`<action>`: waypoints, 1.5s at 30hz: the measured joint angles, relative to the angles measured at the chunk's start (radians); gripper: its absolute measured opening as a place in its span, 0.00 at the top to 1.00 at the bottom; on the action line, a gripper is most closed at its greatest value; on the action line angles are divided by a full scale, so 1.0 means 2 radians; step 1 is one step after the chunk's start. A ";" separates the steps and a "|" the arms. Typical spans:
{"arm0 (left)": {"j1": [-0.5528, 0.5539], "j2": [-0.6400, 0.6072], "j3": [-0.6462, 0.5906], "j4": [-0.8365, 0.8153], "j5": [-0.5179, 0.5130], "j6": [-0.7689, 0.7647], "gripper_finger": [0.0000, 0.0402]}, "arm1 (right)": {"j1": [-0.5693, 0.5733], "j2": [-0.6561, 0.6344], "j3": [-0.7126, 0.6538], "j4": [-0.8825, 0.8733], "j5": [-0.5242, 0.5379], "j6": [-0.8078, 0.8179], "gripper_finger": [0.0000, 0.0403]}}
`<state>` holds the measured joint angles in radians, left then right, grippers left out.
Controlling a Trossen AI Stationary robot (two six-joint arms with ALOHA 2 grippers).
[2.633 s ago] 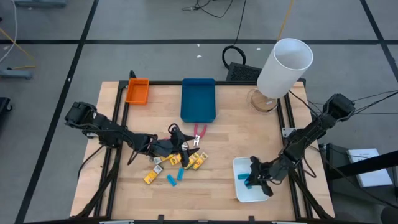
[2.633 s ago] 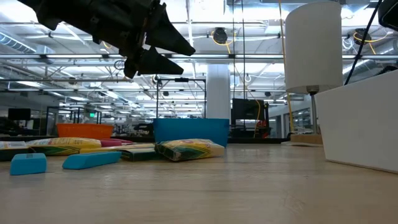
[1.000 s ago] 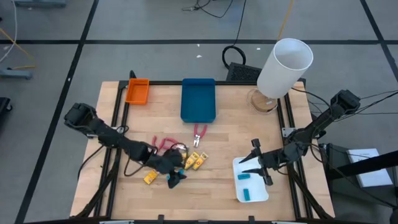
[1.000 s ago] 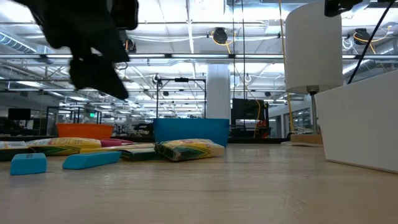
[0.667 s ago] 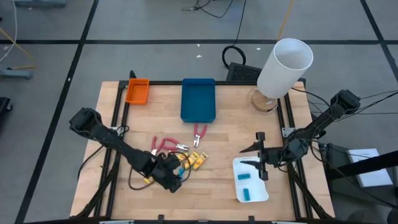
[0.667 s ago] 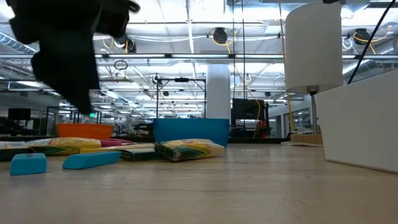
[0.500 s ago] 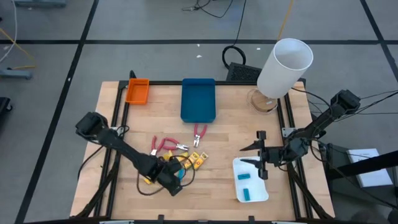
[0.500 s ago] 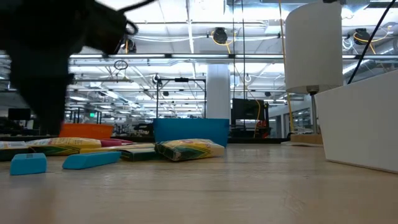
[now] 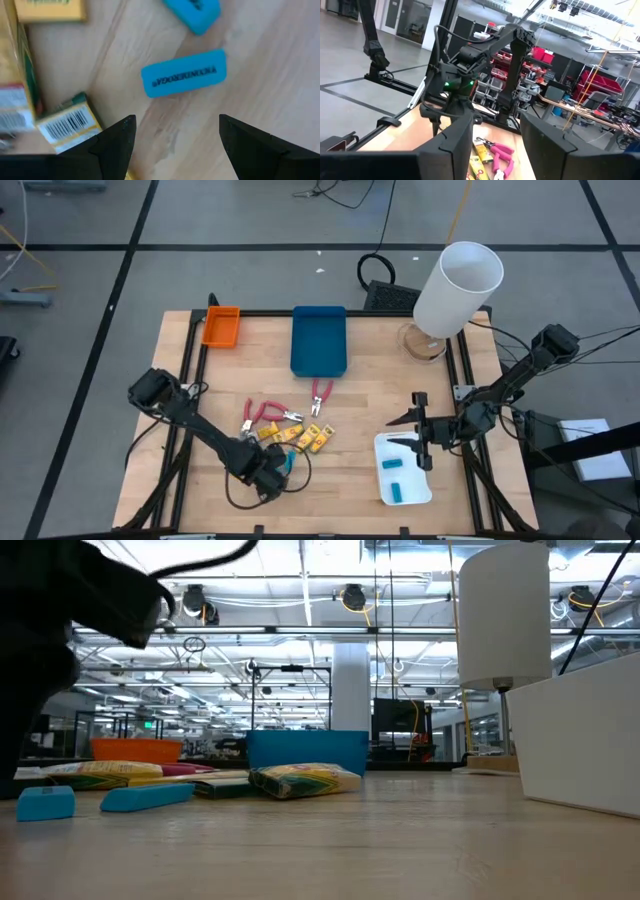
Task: Pick & Place School Supplies
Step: Put the blue eraser into the white bin
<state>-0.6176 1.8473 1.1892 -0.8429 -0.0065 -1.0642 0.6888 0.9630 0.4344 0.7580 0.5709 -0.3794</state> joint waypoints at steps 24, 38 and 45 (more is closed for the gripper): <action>-0.016 0.023 0.001 0.037 -0.105 0.214 0.28 | 0.000 0.000 0.000 -0.016 0.000 0.000 0.61; -0.003 0.046 0.000 0.077 -0.151 0.072 0.28 | -0.001 0.000 0.000 -0.015 0.001 0.000 0.61; 0.008 0.043 0.000 0.075 -0.106 0.090 0.28 | -0.001 0.000 0.000 -0.015 0.001 0.000 0.61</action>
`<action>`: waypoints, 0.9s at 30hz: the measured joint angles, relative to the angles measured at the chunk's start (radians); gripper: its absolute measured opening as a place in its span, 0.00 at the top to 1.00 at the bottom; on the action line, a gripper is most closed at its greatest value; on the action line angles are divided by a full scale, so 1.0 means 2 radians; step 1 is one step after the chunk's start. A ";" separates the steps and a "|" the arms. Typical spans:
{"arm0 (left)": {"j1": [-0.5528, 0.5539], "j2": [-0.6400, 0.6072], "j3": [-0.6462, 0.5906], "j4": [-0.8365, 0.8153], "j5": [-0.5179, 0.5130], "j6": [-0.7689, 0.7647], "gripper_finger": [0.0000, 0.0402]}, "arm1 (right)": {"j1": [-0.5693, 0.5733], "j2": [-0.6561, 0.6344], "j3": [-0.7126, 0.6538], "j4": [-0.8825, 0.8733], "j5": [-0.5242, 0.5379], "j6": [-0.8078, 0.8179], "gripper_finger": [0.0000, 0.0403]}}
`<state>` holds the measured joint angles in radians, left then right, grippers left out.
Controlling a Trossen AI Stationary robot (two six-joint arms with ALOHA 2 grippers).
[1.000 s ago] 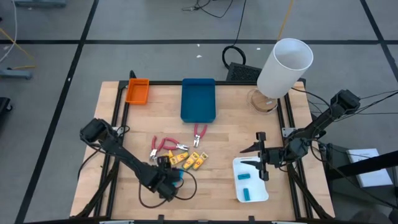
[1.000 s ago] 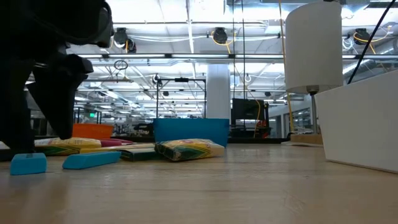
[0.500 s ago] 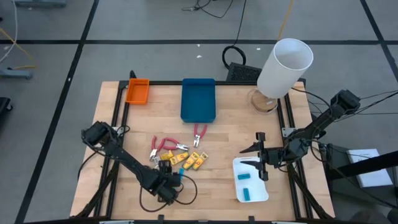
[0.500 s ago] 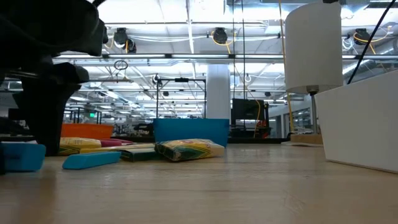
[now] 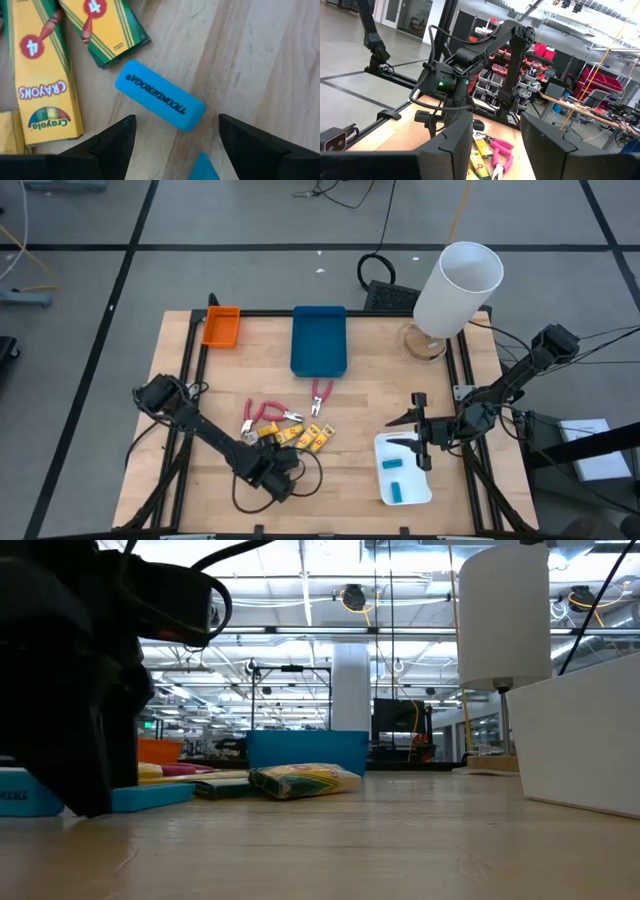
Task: Pick & Place School Supplies
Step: Put the blue eraser into the white bin
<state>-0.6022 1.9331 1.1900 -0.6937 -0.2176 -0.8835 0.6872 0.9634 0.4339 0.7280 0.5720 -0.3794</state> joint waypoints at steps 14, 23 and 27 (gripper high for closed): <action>-0.011 -0.017 -0.002 -0.058 0.098 0.054 0.28 | 0.000 0.000 0.000 -0.003 0.000 0.002 0.61; -0.014 -0.018 -0.001 -0.065 0.128 0.067 0.32 | 0.000 0.000 0.000 -0.003 0.000 0.002 0.61; -0.014 -0.018 -0.001 -0.068 0.130 0.066 0.39 | 0.000 0.000 0.000 -0.003 0.000 0.002 0.61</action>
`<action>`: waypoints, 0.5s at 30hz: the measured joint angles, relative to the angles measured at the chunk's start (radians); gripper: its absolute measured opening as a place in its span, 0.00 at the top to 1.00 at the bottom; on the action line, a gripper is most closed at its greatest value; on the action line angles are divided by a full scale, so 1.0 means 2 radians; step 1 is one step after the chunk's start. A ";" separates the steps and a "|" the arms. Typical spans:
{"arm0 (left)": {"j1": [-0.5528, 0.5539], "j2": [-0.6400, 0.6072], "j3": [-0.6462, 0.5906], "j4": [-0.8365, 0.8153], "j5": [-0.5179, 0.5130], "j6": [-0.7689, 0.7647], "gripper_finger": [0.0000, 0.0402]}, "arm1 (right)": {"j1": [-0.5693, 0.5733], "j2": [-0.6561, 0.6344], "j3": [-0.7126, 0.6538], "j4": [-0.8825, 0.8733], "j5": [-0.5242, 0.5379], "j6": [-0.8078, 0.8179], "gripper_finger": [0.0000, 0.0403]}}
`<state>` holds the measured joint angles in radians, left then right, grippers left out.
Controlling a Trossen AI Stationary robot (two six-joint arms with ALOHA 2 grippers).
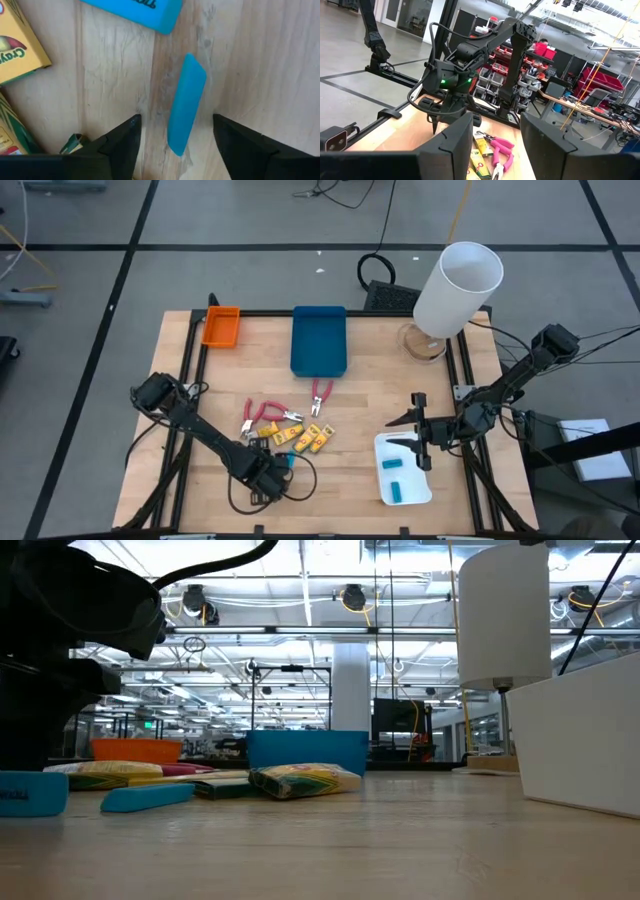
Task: Pick & Place School Supplies
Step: Put the blue eraser into the white bin
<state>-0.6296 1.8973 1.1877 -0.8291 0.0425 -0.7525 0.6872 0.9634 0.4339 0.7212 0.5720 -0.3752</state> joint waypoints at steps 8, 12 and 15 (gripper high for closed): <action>-0.001 0.000 0.000 0.000 0.000 -0.006 0.54 | 0.000 0.000 0.000 0.000 0.000 0.000 0.61; -0.001 0.000 0.000 0.007 -0.014 -0.006 0.61 | 0.000 0.000 0.000 0.000 0.000 0.000 0.61; -0.001 0.000 0.000 0.010 -0.025 -0.006 0.65 | 0.000 0.000 0.000 0.000 0.000 0.000 0.61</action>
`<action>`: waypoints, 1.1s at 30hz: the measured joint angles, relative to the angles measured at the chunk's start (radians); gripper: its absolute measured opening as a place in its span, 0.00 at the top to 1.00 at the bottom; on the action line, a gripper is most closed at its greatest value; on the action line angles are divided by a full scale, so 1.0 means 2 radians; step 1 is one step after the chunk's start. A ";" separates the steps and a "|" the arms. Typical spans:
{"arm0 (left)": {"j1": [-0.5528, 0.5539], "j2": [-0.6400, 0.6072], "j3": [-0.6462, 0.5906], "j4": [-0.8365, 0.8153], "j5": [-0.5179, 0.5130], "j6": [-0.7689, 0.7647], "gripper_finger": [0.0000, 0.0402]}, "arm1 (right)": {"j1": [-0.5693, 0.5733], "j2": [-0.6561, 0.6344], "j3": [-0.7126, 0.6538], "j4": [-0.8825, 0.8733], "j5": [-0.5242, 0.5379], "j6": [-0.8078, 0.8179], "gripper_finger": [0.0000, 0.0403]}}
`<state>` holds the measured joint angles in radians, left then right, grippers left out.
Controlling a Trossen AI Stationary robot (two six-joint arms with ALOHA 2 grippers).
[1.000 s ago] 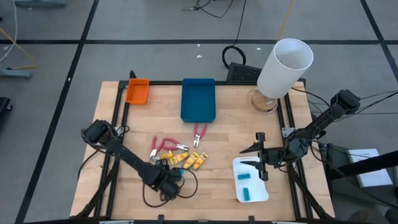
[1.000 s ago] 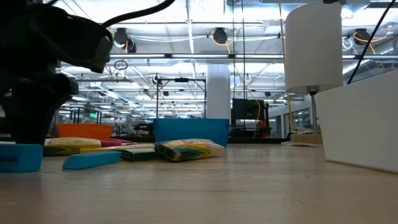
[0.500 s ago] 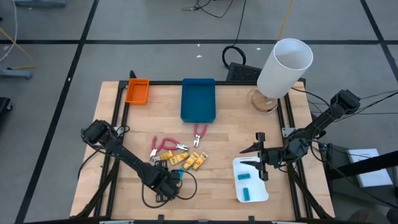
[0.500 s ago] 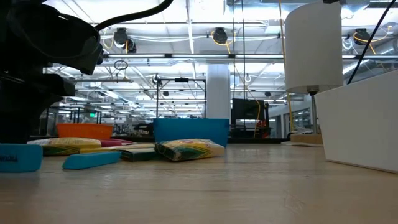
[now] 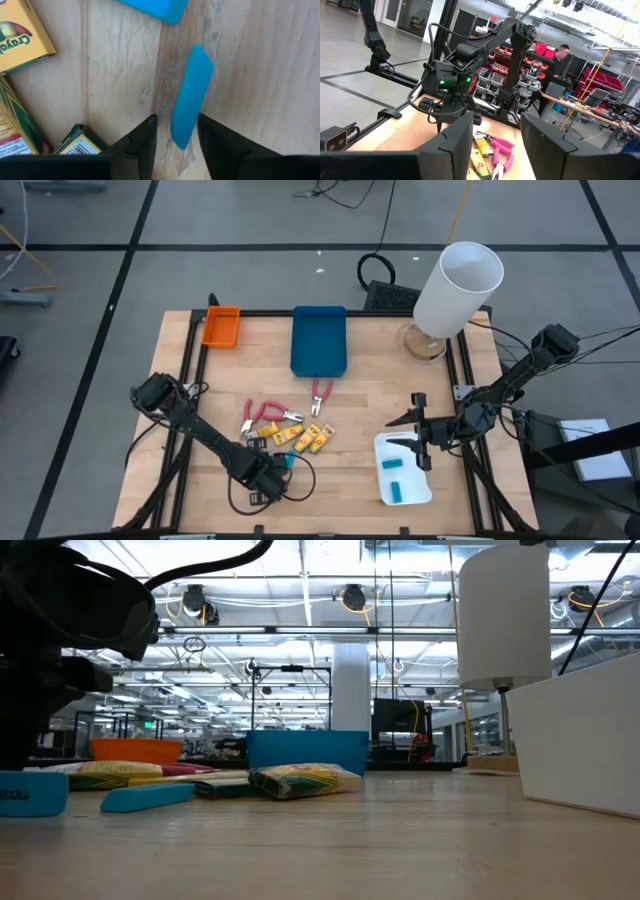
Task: Pick & Place School Supplies
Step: Put the blue eraser into the white bin
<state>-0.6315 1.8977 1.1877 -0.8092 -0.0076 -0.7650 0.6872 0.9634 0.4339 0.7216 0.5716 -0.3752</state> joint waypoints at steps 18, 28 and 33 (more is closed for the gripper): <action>0.001 0.000 0.000 0.015 -0.015 -0.009 0.78 | 0.000 0.000 0.000 0.000 0.000 0.000 0.61; 0.002 0.000 0.000 0.014 -0.013 -0.010 0.90 | 0.000 0.000 0.000 0.000 0.000 0.000 0.61; 0.002 0.000 0.001 0.015 -0.016 -0.018 0.86 | 0.000 0.000 0.000 0.000 0.000 0.000 0.61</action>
<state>-0.6270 1.8977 1.1889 -0.7799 -0.0395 -0.8010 0.6872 0.9634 0.4339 0.7216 0.5716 -0.3748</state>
